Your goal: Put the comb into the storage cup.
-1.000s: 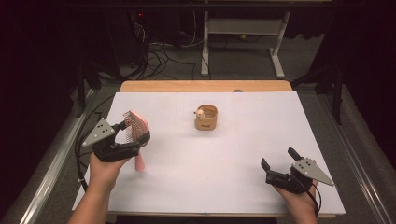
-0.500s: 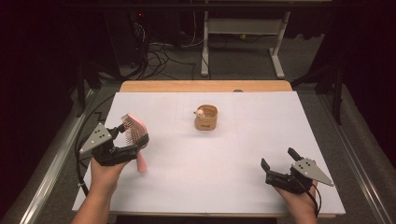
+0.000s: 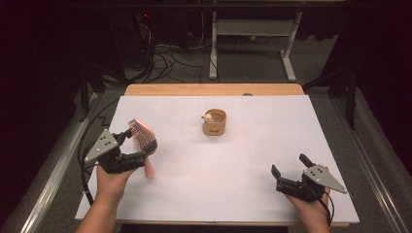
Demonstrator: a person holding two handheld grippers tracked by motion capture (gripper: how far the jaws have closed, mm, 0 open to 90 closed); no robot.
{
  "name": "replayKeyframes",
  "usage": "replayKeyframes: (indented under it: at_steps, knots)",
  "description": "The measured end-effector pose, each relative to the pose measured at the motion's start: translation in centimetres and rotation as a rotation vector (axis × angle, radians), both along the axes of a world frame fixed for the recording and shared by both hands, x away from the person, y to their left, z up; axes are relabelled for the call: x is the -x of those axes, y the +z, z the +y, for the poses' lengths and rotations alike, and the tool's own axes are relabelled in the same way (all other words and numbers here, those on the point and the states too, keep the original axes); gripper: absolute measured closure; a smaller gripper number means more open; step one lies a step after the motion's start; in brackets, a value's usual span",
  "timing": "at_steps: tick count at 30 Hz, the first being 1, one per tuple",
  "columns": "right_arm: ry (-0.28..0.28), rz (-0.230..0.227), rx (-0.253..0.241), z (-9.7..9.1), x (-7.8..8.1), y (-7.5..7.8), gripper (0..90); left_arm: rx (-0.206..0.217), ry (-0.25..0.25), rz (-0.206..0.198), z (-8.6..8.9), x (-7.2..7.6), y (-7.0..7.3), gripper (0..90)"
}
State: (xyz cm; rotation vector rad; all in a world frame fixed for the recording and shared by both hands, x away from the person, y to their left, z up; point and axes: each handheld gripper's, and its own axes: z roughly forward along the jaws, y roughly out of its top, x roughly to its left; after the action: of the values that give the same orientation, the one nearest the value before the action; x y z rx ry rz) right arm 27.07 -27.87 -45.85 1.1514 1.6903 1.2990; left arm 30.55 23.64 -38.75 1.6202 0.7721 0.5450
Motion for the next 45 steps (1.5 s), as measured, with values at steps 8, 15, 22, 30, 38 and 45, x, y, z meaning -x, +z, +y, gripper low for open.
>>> replayKeyframes:
  at_steps: [8,15,22,30,38,45]
  knots:
    - [0.002,-0.004,-0.006,-0.1,0.1,0.1,0.2,0.002,-0.012,-0.010,-1.3,-0.5,1.2,20.0]
    - [0.004,-0.002,-0.009,-0.1,0.0,0.0,0.3,0.003,-0.032,-0.022,-2.9,-1.4,2.4,20.0]
    - [0.002,-0.001,-0.013,-0.2,0.0,0.0,0.2,0.018,-0.042,-0.024,-4.2,-2.5,3.1,20.0]
    - [0.003,0.000,-0.020,-0.3,0.0,0.0,0.3,0.030,-0.058,-0.018,-5.7,-3.7,3.5,20.0]
    - [0.001,-0.002,-0.026,-0.5,0.1,0.0,0.2,0.023,-0.063,-0.013,-7.3,-5.0,3.8,20.0]
    - [0.002,-0.003,-0.030,-0.7,0.1,0.0,0.2,0.018,-0.078,-0.012,-8.8,-5.8,4.0,20.0]
